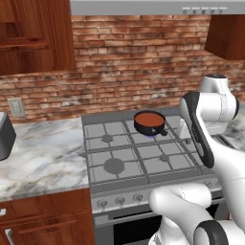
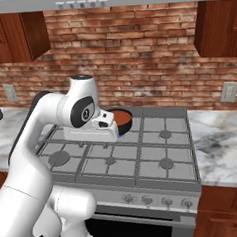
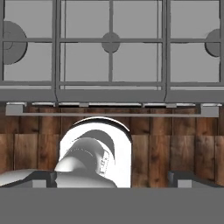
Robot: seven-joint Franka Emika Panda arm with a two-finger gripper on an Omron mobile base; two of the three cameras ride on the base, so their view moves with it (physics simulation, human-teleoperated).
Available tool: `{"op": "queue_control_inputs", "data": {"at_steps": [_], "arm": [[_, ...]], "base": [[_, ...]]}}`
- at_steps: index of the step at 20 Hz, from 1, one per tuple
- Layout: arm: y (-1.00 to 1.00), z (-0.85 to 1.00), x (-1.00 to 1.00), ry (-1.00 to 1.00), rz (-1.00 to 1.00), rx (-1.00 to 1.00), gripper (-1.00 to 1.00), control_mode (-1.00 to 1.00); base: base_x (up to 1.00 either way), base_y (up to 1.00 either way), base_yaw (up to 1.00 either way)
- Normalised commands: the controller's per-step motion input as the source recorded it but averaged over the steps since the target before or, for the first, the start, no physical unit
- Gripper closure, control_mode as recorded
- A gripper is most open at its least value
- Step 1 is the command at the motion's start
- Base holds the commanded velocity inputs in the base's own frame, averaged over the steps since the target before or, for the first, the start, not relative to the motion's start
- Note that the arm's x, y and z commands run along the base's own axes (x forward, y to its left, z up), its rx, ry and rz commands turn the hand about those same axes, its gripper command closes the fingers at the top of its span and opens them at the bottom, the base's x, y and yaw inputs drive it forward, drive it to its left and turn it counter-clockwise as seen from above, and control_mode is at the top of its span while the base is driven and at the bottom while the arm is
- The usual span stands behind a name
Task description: Wait until the marinara sauce is simmered to a deep red color and then turn off the stove.
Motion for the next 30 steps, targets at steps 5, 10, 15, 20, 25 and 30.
{"op": "queue_control_inputs", "data": {"at_steps": [5, 10, 15, 20, 25, 30], "arm": [[0.0, 0.0, 0.0, 0.0, 0.0, 0.0, -1.0, 1.0], [0.0, 0.0, 0.0, 0.0, 0.0, 0.0, -1.0, 1.0], [0.0, 0.0, 0.0, 0.0, 0.0, 0.0, -1.0, 1.0], [0.0, 0.0, 0.0, 0.0, 0.0, 0.0, -1.0, 1.0], [0.0, 0.0, 0.0, 0.0, 0.0, 0.0, -1.0, 1.0], [0.0, 0.0, 0.0, 0.0, 0.0, 0.0, -1.0, 1.0]], "base": [[-0.1, 0.32, -0.06], [-0.13, 0.22, -0.05], [-0.32, 0.02, 0.0], [-0.45, 0.0, 0.0], [-0.39, 0.01, 0.0], [-0.13, 0.23, 0.0]]}}
